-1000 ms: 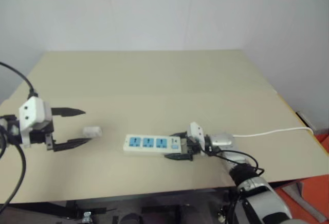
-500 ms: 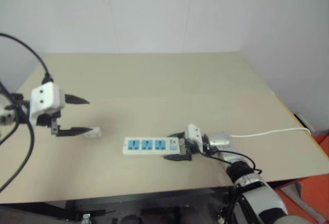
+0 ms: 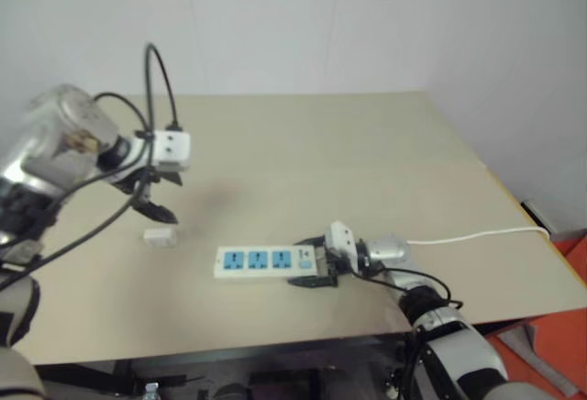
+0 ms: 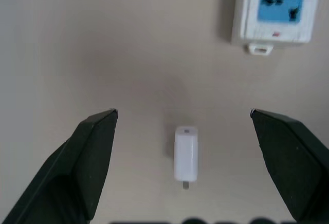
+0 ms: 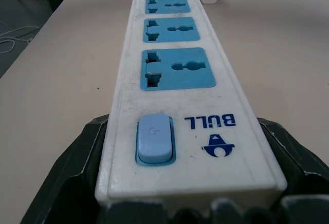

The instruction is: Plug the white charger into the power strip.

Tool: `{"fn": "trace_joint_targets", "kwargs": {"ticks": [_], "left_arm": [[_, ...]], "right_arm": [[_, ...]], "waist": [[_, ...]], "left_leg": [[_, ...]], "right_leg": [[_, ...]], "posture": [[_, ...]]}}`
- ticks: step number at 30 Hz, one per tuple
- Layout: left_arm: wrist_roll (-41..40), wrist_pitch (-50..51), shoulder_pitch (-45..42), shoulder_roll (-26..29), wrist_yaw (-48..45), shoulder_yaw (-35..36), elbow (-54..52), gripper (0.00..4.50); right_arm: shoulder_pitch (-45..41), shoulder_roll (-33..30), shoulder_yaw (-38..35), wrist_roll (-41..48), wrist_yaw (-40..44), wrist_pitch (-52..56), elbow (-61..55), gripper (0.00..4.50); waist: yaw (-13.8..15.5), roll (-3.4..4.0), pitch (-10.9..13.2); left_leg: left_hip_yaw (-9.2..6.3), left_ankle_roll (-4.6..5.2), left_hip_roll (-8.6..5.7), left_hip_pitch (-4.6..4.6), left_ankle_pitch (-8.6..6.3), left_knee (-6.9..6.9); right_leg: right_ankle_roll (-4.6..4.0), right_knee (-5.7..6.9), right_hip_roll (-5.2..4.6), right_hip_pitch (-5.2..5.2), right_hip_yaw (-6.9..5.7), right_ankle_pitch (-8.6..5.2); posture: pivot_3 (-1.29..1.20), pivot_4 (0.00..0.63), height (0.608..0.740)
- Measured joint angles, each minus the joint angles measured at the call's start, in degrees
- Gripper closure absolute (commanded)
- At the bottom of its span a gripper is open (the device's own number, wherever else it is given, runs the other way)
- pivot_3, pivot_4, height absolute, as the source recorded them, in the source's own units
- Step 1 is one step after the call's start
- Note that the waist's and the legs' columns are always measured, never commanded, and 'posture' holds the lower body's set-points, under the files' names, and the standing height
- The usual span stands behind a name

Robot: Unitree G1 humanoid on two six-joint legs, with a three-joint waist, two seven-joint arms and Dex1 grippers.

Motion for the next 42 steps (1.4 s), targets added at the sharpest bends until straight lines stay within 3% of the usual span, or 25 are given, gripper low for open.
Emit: {"fn": "trace_joint_targets", "kwargs": {"ticks": [7, 17, 37, 42], "left_arm": [[7.2, -0.9, -3.4, -3.4, 0.0, -12.1, 5.9, 0.00], [17.2, -2.4, -2.8, -11.5, 0.0, -11.8, 15.3, 0.00], [26.7, -7.1, 3.3, -18.3, 5.1, -8.6, 21.3, 0.00], [27.5, -7.7, 3.3, -19.0, 5.3, -7.5, 22.7, 1.14]], "right_arm": [[1.3, -0.6, -0.3, 0.1, -0.1, 1.1, -2.2, 1.07], [3.3, -1.3, -0.8, 0.3, -0.5, 3.6, -5.7, 1.07], [5.7, -1.6, -1.0, 0.4, -1.8, 6.2, -10.0, 1.07], [6.0, -1.6, -0.9, 0.4, -2.4, 6.4, -10.4, 1.07]], "waist": [[0.4, -0.01, 0.0], [1.4, -0.01, 0.0], [1.5, -0.02, 0.0], [1.6, -0.02, 0.0]], "left_leg": [[0.01, 0.00, 0.01, -0.05, 0.00, 0.01], [0.01, 0.01, 0.01, -0.11, -0.01, 0.03], [0.01, 0.03, 0.00, -0.14, -0.02, 0.04], [0.01, 0.03, 0.00, -0.08, -0.02, 0.06]], "right_leg": [[-0.03, -0.01, -0.01, -0.04, 0.01, -0.02], [-0.24, 0.03, -0.02, -0.11, -0.02, 0.01], [-0.28, 0.04, -0.04, -0.10, -0.03, 0.03], [-0.29, 0.23, -0.04, -0.10, -0.03, 0.01]], "posture": [[0.00, 0.150, 0.740], [0.00, 0.150, 0.740], [0.00, 0.150, 0.740], [0.00, 0.150, 0.740]]}}
